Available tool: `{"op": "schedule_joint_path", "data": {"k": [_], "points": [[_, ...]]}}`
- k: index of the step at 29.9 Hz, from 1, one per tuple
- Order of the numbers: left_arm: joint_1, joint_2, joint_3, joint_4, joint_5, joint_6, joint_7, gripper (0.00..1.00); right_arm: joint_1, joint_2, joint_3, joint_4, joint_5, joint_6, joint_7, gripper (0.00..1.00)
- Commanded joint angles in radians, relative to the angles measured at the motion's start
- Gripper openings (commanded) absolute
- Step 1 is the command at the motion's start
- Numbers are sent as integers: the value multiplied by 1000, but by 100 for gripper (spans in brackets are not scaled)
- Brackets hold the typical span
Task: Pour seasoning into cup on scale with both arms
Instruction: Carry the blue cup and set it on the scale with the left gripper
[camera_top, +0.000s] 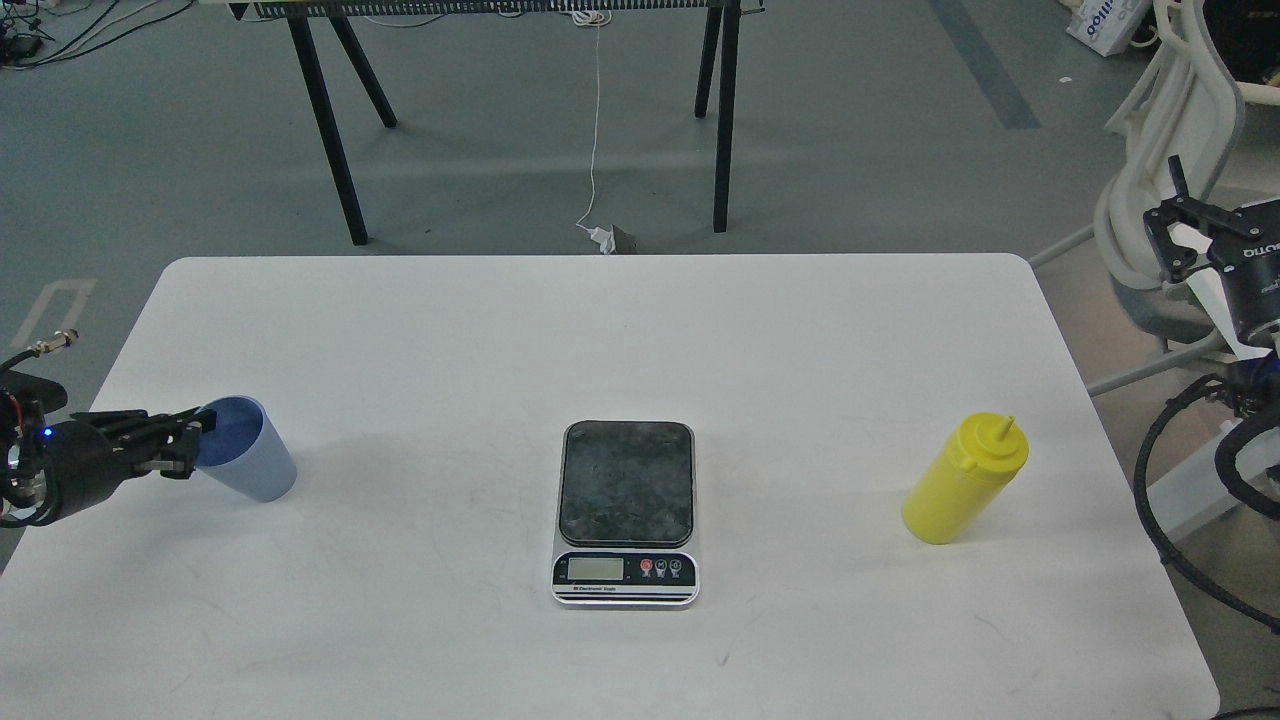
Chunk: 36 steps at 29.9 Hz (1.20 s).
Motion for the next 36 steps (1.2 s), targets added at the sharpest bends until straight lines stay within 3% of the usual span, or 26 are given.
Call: {"op": "schedule_joint_path", "data": {"k": [1, 6, 11, 14, 16, 20, 24, 28, 36], "points": [[-27, 10, -15, -22, -3, -1, 0, 5, -2, -1, 0, 0, 0, 0, 0, 100], [-160, 67, -6, -189, 9, -28, 0, 5, -5, -12, 1, 0, 0, 0, 0, 100], [-376, 80, -10, -398, 12, -260, 0, 5, -40, -26, 44, 5, 2, 0, -2, 100], [-470, -9, -7, -469, 27, -343, 0, 5, -63, -41, 63, 5, 2, 0, -2, 100], [-508, -87, -4, -478, 67, -367, 50, 5, -80, -49, 75, 5, 2, 0, -2, 100], [-516, -235, -4, -495, 242, -439, 142, 5, -108, -65, 100, 2, 2, 0, -2, 100], [-507, -322, 25, -484, 274, -461, 152, 5, -132, -95, 118, -6, 2, 0, -2, 100], [-505, -330, 83, -483, 270, -459, 152, 5, -140, -98, 120, -34, 2, 0, -2, 100], [-479, -375, 73, -480, 261, -455, 164, 6, -146, -96, 120, -28, 3, 0, 0, 100]]}}
